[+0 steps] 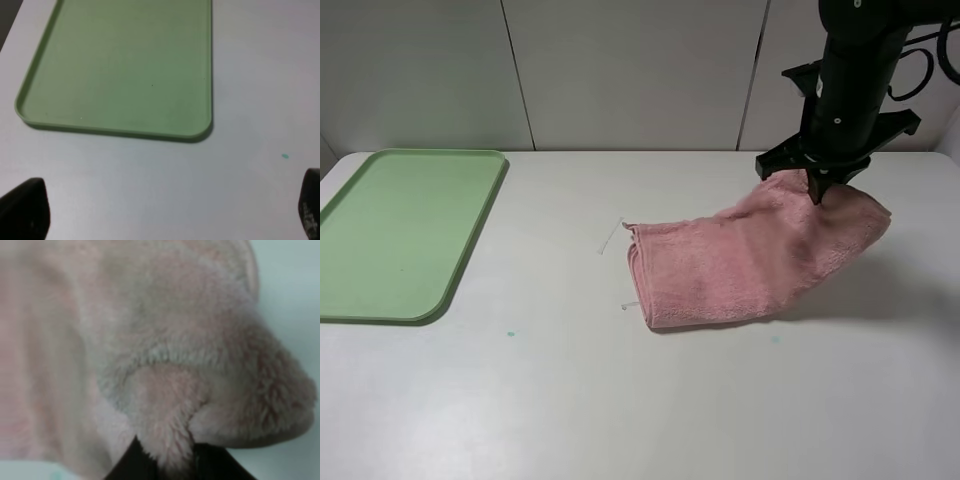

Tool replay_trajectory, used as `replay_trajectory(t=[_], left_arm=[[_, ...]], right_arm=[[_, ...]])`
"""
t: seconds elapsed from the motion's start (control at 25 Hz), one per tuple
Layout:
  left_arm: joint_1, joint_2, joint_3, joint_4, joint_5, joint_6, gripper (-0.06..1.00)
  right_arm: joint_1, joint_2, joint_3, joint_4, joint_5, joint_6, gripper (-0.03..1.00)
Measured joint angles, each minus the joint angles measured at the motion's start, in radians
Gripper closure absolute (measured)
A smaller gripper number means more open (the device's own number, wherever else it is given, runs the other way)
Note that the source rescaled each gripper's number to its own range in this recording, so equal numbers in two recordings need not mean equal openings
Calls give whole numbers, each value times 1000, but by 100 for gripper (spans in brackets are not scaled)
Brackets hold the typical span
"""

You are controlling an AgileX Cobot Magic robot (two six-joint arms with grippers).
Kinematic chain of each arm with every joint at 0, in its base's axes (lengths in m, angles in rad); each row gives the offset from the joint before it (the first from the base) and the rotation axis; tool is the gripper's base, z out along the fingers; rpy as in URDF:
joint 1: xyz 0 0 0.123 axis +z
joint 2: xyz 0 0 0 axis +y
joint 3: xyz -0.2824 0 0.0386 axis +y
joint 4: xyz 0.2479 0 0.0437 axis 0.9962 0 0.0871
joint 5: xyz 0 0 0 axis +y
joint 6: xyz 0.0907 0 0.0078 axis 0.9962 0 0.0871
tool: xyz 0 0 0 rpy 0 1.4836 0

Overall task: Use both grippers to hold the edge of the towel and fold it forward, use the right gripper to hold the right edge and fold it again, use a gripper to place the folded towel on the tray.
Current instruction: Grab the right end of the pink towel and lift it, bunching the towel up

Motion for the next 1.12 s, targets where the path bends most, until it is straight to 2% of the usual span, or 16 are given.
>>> replay_trajectory(t=[0.72,0.92,1.12], left_arm=[[0,0,0,0,1,0,-5],[0,0,0,0,1,0,-5],[0,0,0,0,1,0,-5]], right_arm=[[270,52,-2,61,-68,123,86],[311,67,-2,65,-107,166,86],[317,75,-2,69,-126,202,86]])
